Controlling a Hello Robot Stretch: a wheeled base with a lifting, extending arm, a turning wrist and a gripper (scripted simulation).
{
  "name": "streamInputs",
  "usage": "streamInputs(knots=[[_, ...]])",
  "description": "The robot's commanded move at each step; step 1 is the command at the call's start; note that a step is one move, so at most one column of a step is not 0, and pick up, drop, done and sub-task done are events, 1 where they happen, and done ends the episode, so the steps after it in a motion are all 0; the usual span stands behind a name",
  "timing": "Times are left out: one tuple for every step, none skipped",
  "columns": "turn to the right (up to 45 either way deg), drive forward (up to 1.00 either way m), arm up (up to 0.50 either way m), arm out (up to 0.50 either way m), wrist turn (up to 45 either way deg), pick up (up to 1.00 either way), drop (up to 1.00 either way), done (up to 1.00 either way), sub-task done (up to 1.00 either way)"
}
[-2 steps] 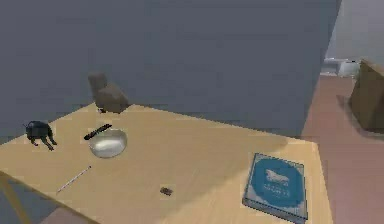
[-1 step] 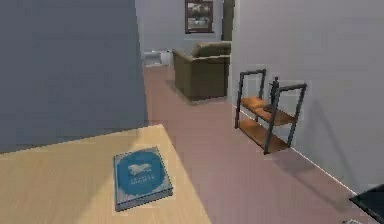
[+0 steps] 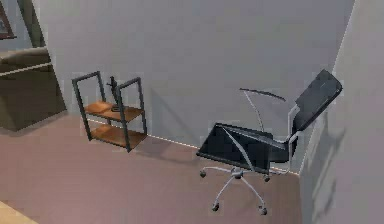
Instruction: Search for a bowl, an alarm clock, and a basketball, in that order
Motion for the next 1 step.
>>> streamInputs(knots=[[18.0,0.0,0.0,0.0,0.0,0.0,0.0,0.0,0.0]])
